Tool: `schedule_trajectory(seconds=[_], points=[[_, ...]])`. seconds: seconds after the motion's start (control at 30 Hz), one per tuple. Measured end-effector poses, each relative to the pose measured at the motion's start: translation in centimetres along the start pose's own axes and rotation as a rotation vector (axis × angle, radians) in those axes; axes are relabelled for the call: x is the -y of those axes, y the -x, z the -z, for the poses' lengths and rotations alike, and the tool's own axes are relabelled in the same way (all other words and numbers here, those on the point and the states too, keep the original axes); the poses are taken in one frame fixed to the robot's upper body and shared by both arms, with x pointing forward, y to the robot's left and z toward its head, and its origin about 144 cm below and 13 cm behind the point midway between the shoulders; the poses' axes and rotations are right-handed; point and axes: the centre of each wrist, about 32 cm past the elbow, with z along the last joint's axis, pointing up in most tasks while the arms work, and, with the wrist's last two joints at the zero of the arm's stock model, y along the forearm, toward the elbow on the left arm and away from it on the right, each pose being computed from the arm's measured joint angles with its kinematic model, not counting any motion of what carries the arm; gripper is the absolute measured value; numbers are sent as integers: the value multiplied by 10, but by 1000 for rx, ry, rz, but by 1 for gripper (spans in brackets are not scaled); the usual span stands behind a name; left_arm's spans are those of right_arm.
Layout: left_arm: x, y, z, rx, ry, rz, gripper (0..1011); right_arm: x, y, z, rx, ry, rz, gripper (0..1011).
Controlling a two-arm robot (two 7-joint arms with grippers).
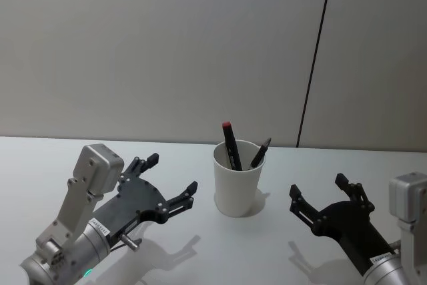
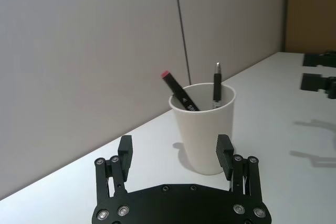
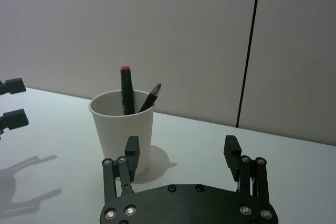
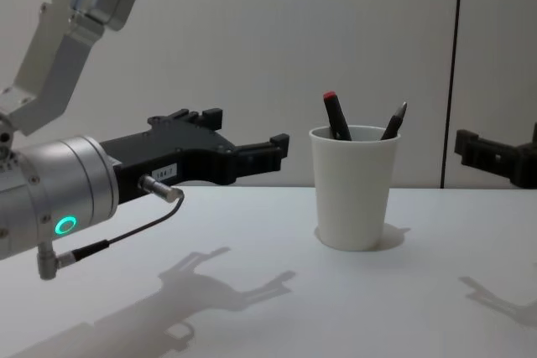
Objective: Place the pen into the pen holder.
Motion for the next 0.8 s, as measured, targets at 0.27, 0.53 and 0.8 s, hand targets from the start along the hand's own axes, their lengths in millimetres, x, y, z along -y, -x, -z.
schedule_trajectory(seconds=[0.27, 0.53, 0.8], points=[[-2, 9, -1, 26, -26, -95, 1003, 2, 0, 0, 8, 4, 4, 1001], [-5, 18, -2, 53, -46, -184, 1003, 2, 0, 1, 9, 4, 4, 1001], [-7, 24, -2, 73, -57, -245, 1003, 2, 0, 1, 9, 4, 4, 1001]])
